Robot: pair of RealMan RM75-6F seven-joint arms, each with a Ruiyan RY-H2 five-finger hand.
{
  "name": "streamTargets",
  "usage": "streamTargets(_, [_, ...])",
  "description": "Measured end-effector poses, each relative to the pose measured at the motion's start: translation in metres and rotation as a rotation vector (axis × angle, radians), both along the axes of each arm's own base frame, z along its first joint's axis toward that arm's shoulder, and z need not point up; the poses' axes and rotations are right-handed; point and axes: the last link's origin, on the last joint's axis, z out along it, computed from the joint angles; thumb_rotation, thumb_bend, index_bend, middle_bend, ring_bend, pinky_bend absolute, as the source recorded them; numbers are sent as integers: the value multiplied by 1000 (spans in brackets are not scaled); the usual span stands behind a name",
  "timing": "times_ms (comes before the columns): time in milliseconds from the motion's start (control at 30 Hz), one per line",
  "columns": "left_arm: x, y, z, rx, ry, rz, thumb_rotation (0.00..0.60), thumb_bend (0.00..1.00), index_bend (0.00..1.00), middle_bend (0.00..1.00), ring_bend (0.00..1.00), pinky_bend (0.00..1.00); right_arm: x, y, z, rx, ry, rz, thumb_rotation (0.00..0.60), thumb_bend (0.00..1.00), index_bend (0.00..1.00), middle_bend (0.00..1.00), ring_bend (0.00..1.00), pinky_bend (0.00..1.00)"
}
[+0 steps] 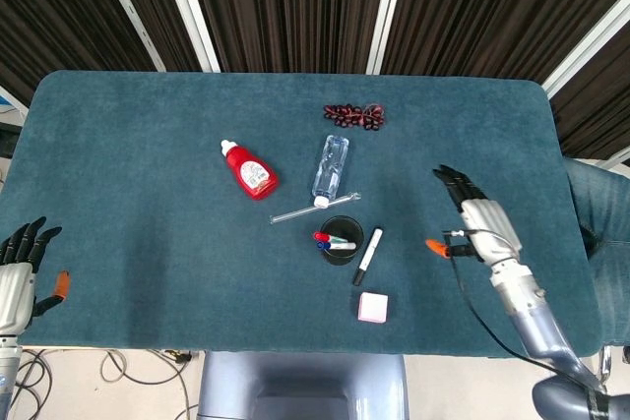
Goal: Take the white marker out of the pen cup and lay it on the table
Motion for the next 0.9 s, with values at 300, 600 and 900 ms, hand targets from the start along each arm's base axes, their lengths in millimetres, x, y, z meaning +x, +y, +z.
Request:
streamTargets(300, [1, -1, -1, -2, 10, -4, 600, 438, 159, 32, 31, 107, -49, 68, 20, -159, 285, -45, 600, 240, 0, 0, 0, 167])
streamTargets(600, [1, -1, -2, -2, 16, -8, 600, 438, 159, 32, 31, 107, -77, 118, 14, -243, 426, -83, 600, 240, 0, 0, 0, 167])
streamTargets(900, [1, -1, -1, -2, 17, -8, 600, 438, 159, 32, 31, 107, -86, 130, -2, -256, 457, -98, 600, 240, 0, 0, 0, 167])
